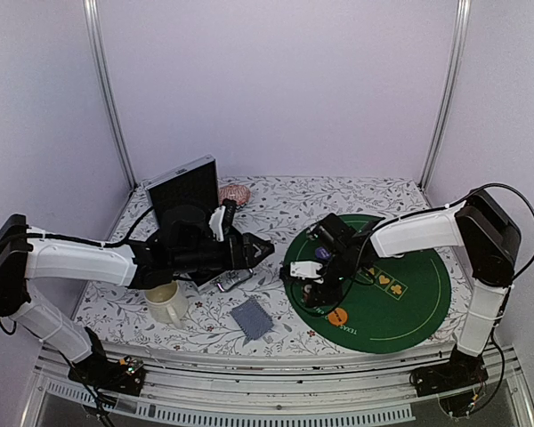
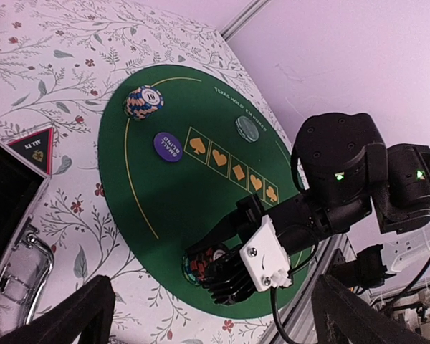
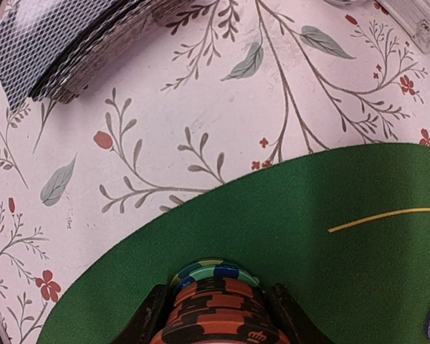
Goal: Distribute texas hold em gaming equipment
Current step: Place the poker chips pile in the big blind area.
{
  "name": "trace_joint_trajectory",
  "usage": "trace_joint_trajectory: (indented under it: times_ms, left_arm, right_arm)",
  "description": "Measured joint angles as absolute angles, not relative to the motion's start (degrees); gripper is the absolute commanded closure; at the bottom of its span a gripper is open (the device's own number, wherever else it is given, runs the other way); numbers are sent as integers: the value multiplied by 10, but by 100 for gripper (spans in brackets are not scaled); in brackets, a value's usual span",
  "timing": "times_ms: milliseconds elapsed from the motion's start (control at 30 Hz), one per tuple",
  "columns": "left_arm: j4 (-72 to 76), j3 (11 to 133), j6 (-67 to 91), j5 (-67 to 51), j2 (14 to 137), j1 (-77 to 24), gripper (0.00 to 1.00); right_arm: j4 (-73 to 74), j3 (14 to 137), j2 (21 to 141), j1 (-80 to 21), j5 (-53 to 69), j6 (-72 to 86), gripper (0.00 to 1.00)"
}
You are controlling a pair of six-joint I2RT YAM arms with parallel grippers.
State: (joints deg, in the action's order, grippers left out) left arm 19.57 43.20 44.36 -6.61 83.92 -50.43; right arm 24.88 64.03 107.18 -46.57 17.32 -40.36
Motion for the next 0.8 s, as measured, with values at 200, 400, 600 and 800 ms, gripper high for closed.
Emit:
trace_joint_trajectory:
  times_ms: [200,400,600,800]
  left_arm:
    - [192,431,444,-66,839,-502,2]
    - [191,424,443,-66,838,-499,2]
    - [189,422,444,-66,829,-493,2]
    - [189,418,443,-66,828,-491,2]
  right_arm:
    - [248,655,1083,-472,173,-405,65]
    - [249,664,1091,-475,173,-406,53]
    - [248,664,1092,-476,169,-410,43]
    - [251,663,1092,-476,162,-414,16]
